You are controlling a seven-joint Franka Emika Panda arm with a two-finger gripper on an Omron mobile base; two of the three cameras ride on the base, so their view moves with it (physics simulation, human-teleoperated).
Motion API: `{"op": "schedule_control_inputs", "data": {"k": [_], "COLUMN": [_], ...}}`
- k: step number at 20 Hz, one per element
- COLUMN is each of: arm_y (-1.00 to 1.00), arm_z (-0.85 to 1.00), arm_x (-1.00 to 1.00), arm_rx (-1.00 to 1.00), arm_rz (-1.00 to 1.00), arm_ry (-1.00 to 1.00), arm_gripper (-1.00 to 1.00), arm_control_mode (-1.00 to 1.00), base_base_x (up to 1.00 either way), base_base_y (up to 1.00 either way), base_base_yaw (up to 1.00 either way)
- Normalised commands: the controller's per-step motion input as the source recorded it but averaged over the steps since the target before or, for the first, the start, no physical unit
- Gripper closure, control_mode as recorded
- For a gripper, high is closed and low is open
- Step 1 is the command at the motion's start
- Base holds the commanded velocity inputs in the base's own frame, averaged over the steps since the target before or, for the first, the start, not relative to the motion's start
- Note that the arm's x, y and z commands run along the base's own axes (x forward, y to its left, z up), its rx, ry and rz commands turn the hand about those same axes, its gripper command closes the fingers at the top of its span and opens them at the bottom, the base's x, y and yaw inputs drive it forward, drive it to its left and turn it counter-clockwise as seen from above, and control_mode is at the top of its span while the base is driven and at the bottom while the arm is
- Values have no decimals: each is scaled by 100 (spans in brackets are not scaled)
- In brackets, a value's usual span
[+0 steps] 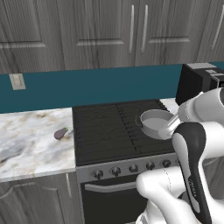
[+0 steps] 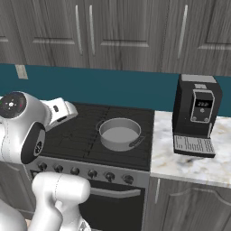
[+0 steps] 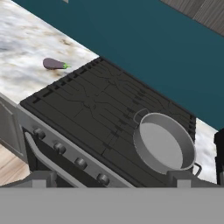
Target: Turn on the burner for the pot on the stove. Wait thirty seconds for the pot to heat up. Then add the eggplant to the pot.
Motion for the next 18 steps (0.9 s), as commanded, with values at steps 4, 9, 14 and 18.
{"op": "schedule_control_inputs", "data": {"k": [4,9,14,18], "arm_y": [0,0,0,0], "arm_z": [0,0,0,0], "arm_x": [0,0,0,0], "arm_rx": [0,0,0,0], "arm_rz": [0,0,0,0], "arm_ry": [0,0,0,0], "arm_gripper": [-100,-100,-100,-100], "arm_control_mode": [-100,-100,-100,-100], "base_base_x": [0,0,0,0], "base_base_y": [0,0,0,0], "base_base_yaw": [0,0,0,0]}}
